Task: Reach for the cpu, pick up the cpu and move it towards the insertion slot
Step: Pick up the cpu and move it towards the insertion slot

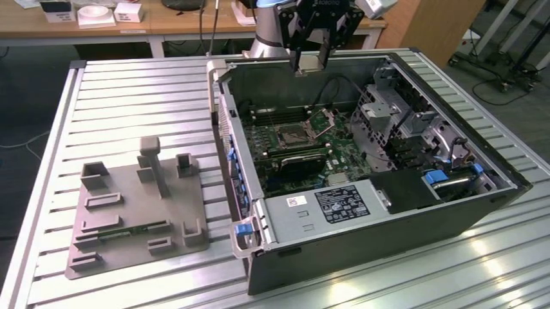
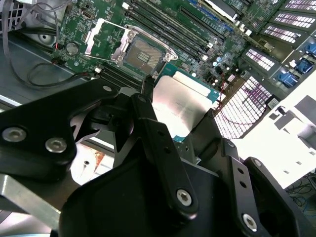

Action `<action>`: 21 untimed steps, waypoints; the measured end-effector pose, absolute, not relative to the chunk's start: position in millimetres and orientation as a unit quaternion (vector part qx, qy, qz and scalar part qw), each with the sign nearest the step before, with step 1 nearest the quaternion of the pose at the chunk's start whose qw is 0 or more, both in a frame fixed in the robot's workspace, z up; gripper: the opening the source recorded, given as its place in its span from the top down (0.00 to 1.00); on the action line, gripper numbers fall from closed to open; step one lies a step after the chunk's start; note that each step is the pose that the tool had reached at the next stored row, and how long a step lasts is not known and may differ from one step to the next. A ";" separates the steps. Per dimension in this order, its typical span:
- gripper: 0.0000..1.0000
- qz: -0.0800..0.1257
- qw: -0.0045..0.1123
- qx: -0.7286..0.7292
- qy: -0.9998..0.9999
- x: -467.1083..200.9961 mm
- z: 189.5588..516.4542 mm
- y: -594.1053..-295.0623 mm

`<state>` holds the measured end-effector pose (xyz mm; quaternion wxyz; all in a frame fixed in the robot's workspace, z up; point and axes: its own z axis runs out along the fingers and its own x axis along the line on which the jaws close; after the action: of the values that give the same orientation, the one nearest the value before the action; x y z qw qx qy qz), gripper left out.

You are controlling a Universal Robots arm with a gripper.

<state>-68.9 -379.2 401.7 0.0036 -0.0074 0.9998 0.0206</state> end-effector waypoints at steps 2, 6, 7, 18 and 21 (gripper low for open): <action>0.45 0.021 0.004 -0.007 1.000 -68.8 401.7 -379.1; 0.45 0.021 0.004 -0.007 1.000 -68.8 401.6 -379.0; 0.45 0.021 0.004 -0.007 1.000 -68.9 401.7 -379.0; 0.45 0.021 0.004 -0.006 1.000 -66.0 396.6 -368.9; 0.45 0.021 0.004 -0.004 1.000 -63.9 393.8 -364.3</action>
<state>-63.9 -364.3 393.8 0.0036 -0.0045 0.9998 0.0206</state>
